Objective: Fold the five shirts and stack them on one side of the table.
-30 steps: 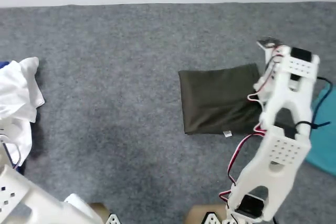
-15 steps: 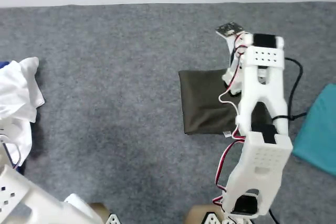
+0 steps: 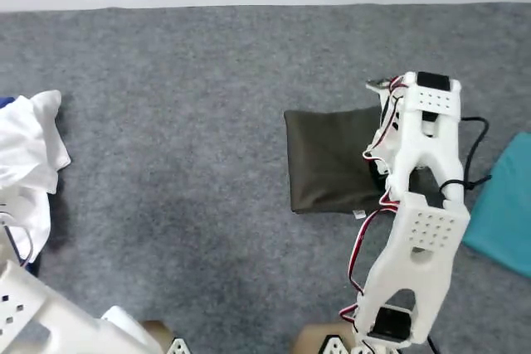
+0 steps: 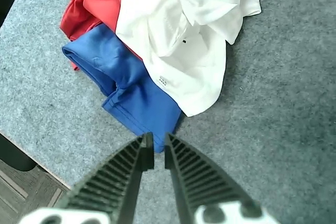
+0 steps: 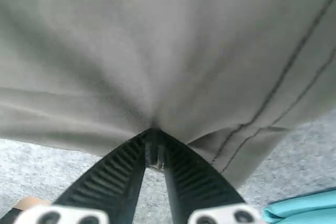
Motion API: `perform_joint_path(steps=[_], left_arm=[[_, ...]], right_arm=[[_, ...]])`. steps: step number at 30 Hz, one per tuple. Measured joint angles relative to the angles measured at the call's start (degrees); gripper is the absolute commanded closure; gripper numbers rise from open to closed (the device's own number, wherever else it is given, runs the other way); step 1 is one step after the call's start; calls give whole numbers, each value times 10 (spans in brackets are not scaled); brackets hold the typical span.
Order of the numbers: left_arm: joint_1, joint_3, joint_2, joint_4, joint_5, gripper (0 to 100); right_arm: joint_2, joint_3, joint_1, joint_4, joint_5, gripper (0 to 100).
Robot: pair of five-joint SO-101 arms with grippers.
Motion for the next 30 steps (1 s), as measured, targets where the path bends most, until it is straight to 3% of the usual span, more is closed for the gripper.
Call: perform_joint_path(steps=[12,18,22,30], left_arm=[[0,0,0,0,0,953],[0,0,0,0,0,953],[0,0,0,0,0,953],[0,0,0,0,0,953]], right_arm=[[-107,0,-1,-40,-4,961],[-107,0,-1,-98,-92,672],[-86,0,-11,-120,-160,667],[20,0,-45,-158,-193,734]])
